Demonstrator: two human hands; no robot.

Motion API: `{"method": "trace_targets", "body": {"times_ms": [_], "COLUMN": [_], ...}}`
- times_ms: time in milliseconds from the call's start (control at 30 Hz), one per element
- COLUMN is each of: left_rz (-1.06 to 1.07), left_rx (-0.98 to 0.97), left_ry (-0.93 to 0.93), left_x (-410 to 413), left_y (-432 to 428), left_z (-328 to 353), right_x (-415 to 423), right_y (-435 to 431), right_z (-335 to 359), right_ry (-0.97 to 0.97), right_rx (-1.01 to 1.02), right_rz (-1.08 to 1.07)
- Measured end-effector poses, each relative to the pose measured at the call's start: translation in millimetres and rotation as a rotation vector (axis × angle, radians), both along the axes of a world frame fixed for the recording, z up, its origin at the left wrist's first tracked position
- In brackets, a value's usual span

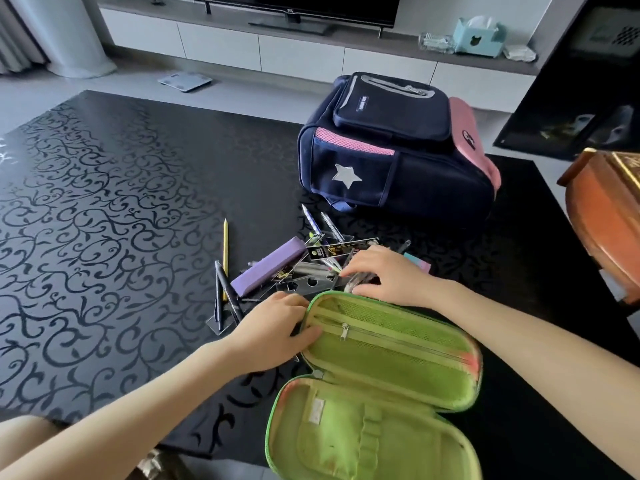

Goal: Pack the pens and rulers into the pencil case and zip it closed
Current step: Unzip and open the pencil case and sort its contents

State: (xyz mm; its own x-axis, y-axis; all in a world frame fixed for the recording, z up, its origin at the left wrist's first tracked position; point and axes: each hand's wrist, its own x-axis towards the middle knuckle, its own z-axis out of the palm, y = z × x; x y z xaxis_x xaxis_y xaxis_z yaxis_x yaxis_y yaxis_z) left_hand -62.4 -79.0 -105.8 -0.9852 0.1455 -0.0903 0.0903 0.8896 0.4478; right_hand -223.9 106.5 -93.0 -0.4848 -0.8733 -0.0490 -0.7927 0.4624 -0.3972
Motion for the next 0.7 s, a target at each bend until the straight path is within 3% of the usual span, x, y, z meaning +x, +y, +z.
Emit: {"method": "trace_targets", "body": {"times_ms": [267,567,700], "left_rz": [0.115,0.176,0.217], "left_rx": [-0.184,-0.177,-0.138], "left_ry": [-0.016,-0.071,-0.102], "left_x": [0,2,1], "left_y": [2,7,8], "left_z": [1,6,7], "right_x": [-19,-16,-12], "right_y": [0,11,29], "right_z": [7,27,39], "right_ry": [0.141,0.161,0.274], "right_rx": [0.197,0.093,0.001], "right_rz": [-0.17,-0.216,-0.245]}}
